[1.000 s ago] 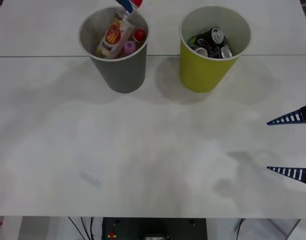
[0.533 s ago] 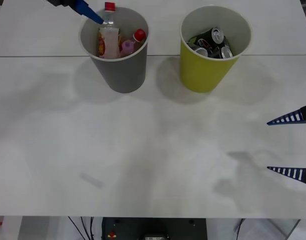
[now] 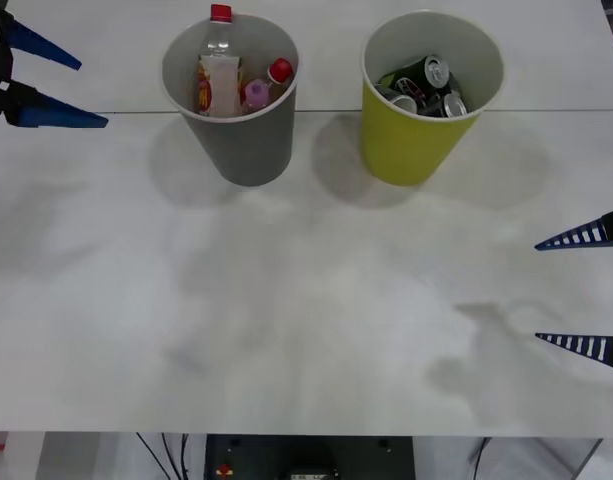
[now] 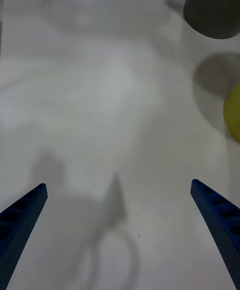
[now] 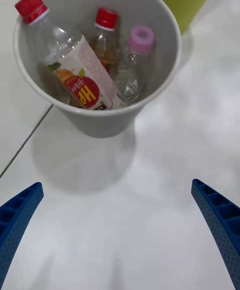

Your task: Put the can into the green bin and the plastic bottle into the gray bin

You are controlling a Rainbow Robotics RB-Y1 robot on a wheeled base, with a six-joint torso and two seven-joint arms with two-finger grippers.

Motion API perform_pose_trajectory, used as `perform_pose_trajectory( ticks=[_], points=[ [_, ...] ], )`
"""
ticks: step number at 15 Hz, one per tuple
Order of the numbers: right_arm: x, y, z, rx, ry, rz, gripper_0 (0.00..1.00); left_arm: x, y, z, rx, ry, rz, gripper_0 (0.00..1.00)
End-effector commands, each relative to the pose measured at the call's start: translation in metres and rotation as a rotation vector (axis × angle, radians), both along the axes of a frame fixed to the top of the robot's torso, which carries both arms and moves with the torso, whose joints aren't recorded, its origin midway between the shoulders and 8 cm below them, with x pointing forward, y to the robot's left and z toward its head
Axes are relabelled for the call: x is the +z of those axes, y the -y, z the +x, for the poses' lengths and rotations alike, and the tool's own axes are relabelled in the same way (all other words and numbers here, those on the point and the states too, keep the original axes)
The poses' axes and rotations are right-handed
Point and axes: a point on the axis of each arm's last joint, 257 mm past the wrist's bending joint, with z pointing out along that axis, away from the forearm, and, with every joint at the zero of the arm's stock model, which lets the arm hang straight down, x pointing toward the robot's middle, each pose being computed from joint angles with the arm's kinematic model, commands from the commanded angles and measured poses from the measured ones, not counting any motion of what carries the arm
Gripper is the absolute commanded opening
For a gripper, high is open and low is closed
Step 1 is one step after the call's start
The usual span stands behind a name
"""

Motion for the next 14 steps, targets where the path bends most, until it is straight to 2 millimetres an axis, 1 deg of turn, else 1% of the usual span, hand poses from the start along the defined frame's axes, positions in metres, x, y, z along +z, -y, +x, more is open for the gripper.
perform_pose_trajectory(
  ticks=[1, 4, 8, 12, 14],
  points=[
    [0.0, 0.0, 0.0, 0.0, 0.0, 0.0, 1.0, -0.032, -0.025, -0.028, -0.06, 0.052, 0.036, 1.0],
    [0.0, 0.0, 0.0, 0.0, 0.0, 0.0, 1.0, -0.063, -0.043, -0.06, -0.138, 0.09, 0.119, 1.0],
    [0.0, 0.0, 0.0, 0.0, 0.0, 0.0, 1.0, -0.095, -0.056, -0.099, -0.24, 0.1, 0.155, 1.0],
    [0.0, 0.0, 0.0, 0.0, 0.0, 0.0, 1.0, -0.12, -0.058, -0.128, -0.308, 0.119, 0.175, 1.0],
    [0.0, 0.0, 0.0, 0.0, 0.0, 0.0, 1.0, -0.13, -0.056, -0.138, -0.336, 0.131, 0.176, 1.0]
  ],
)
